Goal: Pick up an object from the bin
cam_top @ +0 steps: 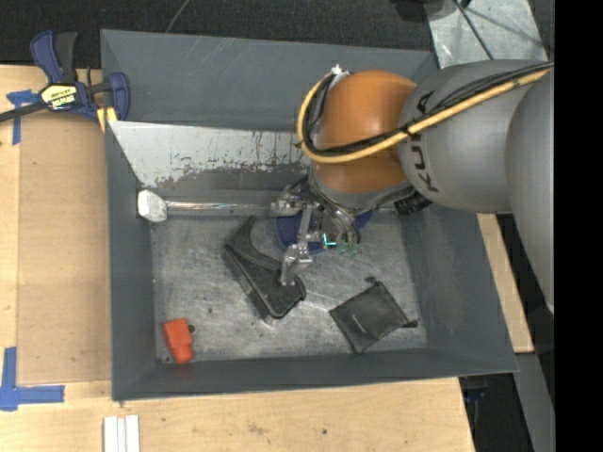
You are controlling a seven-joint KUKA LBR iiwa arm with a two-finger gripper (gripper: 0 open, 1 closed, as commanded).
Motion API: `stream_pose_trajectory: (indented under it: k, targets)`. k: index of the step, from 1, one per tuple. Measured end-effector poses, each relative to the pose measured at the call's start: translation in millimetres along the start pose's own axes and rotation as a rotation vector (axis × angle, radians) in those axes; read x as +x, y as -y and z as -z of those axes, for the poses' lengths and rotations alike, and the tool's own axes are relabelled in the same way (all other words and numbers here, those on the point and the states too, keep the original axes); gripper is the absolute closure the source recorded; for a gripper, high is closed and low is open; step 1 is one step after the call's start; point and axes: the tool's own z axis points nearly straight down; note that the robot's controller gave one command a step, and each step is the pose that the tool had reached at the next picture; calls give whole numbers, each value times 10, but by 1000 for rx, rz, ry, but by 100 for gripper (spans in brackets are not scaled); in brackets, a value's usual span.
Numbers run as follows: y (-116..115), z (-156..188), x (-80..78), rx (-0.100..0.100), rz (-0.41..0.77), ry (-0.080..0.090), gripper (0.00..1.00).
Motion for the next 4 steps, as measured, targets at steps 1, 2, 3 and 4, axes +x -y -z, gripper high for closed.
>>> stream_pose_trajectory:
  k: [1,2,3,4]
  targets:
    - [-243,-162,40,-6,-89,20,0]
    - [-315,-206,156,-3,-414,8,0]
    - [-578,-182,320,-1,-575,2,0]
    - [-505,-576,392,-6,-815,5,0]
